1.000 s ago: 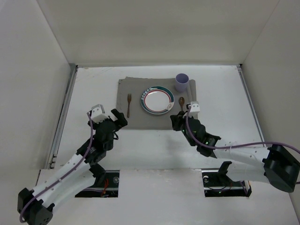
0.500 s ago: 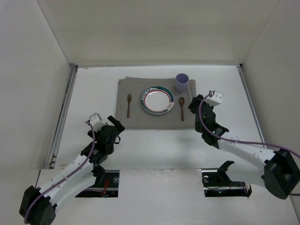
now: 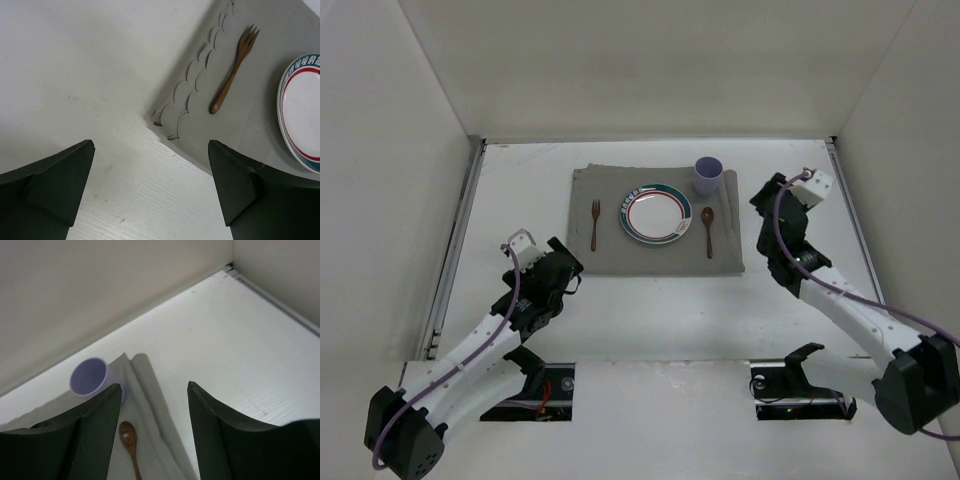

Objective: Set the dinner table for one person

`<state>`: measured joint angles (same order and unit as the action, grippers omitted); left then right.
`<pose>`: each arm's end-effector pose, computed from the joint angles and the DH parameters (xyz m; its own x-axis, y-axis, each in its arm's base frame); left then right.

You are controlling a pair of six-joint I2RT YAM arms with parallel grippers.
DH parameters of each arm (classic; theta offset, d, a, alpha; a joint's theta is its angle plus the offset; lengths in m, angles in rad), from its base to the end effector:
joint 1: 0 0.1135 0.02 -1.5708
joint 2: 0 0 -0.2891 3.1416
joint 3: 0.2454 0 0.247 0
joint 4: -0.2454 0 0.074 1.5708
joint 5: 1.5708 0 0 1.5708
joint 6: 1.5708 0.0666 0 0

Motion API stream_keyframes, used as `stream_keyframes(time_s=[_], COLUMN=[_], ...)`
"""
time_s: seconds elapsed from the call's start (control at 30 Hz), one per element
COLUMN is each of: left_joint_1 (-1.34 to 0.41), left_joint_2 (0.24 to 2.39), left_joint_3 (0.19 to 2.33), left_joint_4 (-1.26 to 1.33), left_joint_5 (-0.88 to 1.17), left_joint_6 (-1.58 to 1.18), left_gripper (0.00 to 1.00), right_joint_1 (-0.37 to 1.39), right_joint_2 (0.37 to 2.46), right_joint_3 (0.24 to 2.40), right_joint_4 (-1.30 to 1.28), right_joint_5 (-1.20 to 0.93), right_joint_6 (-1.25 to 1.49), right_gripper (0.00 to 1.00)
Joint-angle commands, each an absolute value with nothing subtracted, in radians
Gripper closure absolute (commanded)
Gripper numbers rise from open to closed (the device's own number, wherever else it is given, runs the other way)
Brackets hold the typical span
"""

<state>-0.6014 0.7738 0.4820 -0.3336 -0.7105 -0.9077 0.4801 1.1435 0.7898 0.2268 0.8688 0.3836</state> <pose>0.1572 -0.0552 0.2312 -0.2915 -0.5245 -0.8000 -0.3848 0.8300 -0.4039 0.2557 0.0758 0.3351 0.0357 0.2911 -0.9560 0.3884 0.8774 0.2816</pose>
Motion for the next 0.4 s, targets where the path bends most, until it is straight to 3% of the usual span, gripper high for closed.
stream_keyframes(time_s=[0.0,0.2,0.37], left_joint_1=[-0.596,-0.526,-0.466], left_joint_2=[0.742,0.749,0.730], left_joint_3=[0.489,0.517,0.537], left_joint_4=[-0.365,-0.366,-0.403], left_joint_5=[-0.730,-0.669,-0.623], left_joint_6=[-0.908,-0.870,-0.853], left_gripper=[0.00,0.00,0.00], right_joint_1=[0.423,0.343,0.324], right_joint_2=[1.011,0.816,0.792], right_joint_3=[0.697,0.514,0.471], right_joint_4=[0.224,0.232,0.264], right_joint_5=[0.865,0.772,0.697], right_joint_6=[0.382,0.535,0.560], right_gripper=[0.38,0.42,0.42])
